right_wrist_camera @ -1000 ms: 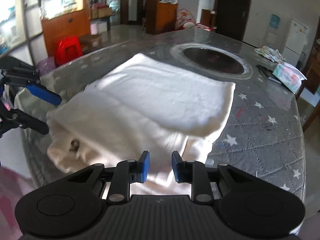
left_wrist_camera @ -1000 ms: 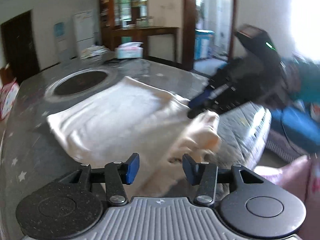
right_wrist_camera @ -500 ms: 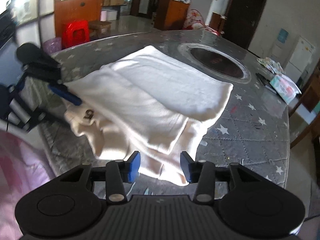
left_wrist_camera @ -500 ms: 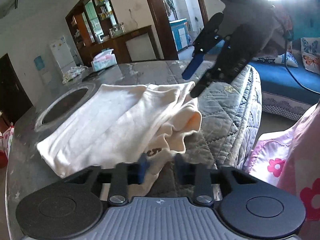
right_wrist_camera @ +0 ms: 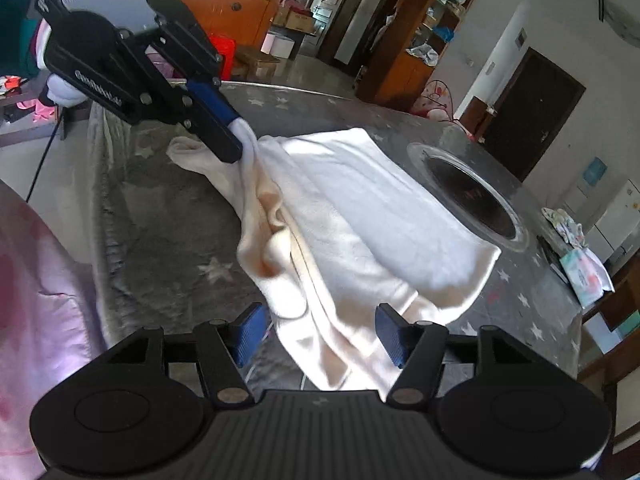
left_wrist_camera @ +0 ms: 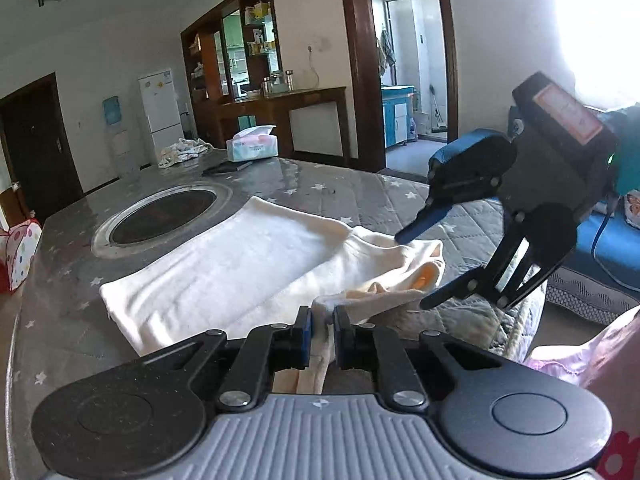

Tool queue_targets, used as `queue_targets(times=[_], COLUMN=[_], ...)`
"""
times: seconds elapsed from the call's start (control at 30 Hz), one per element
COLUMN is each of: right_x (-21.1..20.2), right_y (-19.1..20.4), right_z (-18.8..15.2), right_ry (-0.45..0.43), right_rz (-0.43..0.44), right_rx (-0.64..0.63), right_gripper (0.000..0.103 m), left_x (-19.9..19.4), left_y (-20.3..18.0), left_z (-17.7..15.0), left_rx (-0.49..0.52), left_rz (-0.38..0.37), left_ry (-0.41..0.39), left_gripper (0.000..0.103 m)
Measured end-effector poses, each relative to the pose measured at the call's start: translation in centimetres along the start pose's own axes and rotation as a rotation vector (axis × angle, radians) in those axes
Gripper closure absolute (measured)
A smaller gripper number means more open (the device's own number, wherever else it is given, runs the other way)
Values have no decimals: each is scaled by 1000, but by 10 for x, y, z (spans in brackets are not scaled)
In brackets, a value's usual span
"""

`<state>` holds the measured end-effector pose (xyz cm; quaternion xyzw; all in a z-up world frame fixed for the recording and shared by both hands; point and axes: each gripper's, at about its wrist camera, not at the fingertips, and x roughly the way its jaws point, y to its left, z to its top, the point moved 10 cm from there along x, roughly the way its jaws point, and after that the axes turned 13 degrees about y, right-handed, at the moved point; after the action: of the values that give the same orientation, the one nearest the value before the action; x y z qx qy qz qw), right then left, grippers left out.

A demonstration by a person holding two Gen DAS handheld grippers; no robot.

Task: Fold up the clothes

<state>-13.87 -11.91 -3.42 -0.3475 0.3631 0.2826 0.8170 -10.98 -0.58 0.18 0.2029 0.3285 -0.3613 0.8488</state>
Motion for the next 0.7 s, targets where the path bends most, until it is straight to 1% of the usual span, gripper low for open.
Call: queue_targets(times=[0.03, 0.07, 0.1, 0.13, 0.2, 0.27, 0.3, 0.33, 0.37, 0.43, 0.63, 0.7], right_x=[5, 9, 11, 13, 14, 13, 13, 13, 13, 14, 14, 14], right_y=[-1, -2, -3, -4, -7, -10, -11, -12, -13, -14, -12, -11], right_z=[1, 2, 2, 2, 3, 5, 6, 6, 7, 8, 7, 6], right_ry=[-5, -5, -2, -1, 0, 4, 5, 5, 8, 12, 21, 23], right_rz=[0, 3, 9, 15, 44, 69, 76, 81, 85, 86, 77, 70], right_rx=[-1, 0, 4, 11, 39, 67, 73, 79, 82, 81, 70, 65], right_gripper=[48, 52, 59, 64, 81, 84, 86, 86, 87, 87, 86, 83], left_x=[2, 4, 3, 3, 4, 5, 4, 4, 3, 3, 10, 11], left_y=[2, 4, 5, 5, 0, -5, -8, -10, -11, -14, -12, -11], left_z=[0, 0, -1, -2, -7, -14, -17, -20, -23, -30, -47, -49], left_rx=[-10, -21, -26, -31, -18, -5, 1, 9, 20, 41, 74, 94], left_rz=[-2, -3, -8, -12, -13, -15, -16, -6, 5, 23, 71, 92], left_ry=[3, 6, 8, 11, 20, 34, 38, 46, 50, 59, 104, 112], left_gripper=[91, 91, 91, 90, 87, 87, 84, 80, 78, 67, 67, 67])
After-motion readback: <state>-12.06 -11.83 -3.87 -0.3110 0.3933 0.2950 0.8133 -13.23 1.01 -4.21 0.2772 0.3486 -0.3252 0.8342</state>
